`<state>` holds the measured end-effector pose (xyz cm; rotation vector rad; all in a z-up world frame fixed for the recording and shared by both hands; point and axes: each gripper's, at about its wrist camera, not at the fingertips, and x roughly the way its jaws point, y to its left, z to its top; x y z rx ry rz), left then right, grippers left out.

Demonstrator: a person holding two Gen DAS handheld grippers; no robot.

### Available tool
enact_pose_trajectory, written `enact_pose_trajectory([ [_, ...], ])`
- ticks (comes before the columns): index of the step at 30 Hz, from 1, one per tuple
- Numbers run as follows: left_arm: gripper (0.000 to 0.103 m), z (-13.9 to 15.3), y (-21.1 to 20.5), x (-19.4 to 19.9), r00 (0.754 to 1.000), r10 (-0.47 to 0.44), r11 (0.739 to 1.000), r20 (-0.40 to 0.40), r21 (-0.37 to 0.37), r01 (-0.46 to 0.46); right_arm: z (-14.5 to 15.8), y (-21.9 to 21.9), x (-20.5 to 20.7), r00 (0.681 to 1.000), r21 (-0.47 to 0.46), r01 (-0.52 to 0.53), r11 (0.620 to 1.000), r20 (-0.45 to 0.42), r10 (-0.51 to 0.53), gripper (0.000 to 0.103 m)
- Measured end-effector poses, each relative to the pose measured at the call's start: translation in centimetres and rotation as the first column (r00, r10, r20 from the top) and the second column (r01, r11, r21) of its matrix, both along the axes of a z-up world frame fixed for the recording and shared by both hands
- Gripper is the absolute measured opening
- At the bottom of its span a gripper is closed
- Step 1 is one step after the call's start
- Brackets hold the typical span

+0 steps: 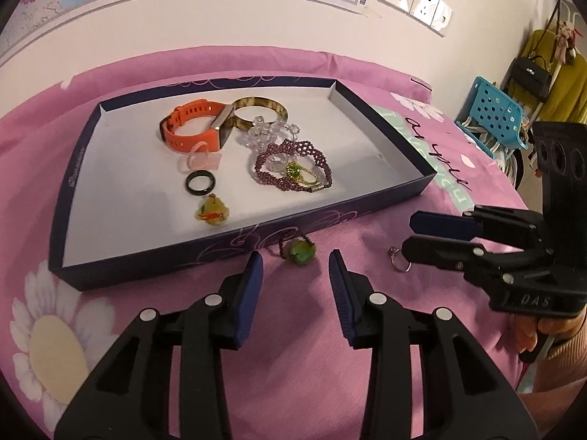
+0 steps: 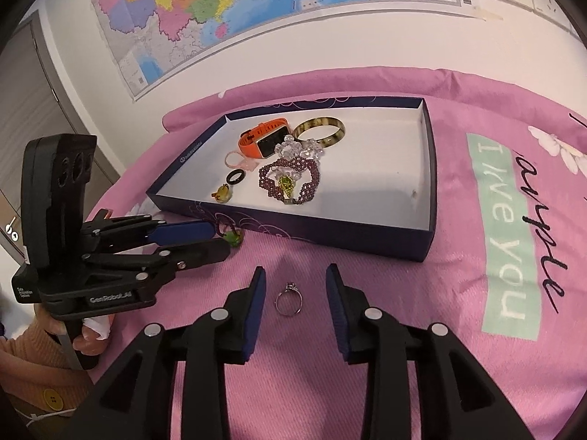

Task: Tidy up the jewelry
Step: 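Grasp the green stone ring with the left tool while the right tool moves over the silver ring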

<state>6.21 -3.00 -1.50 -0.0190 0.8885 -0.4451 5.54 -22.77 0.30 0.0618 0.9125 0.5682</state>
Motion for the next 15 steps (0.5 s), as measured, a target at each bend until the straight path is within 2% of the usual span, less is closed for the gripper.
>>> enact_pose_trajectory([
  [9, 0.033, 0.04, -0.96, 0.51, 1.000, 0.018, 1.000, -0.007, 0.011, -0.017, -0.49, -0.22, 0.03, 1.000, -0.001, -0.003, 1.000, -0.015, 0.003, 0.033],
  [10, 0.031, 0.01, -0.98, 0.52, 1.000, 0.021, 1.000, -0.008, 0.015, -0.021, -0.54, -0.24, 0.00, 1.000, -0.001, -0.002, 1.000, -0.017, 0.002, 0.033],
  [12, 0.020, -0.09, -0.84, 0.60, 0.999, 0.028, 1.000, -0.018, 0.009, -0.027, -0.65, -0.32, -0.02, 1.000, 0.000, -0.003, 1.000, -0.022, 0.003, 0.033],
  [15, 0.014, -0.11, -0.66, 0.67, 0.999, 0.039, 0.999, -0.021, 0.001, -0.039, -0.68, -0.40, -0.07, 1.000, 0.000, -0.001, 1.000, -0.024, 0.001, 0.033],
])
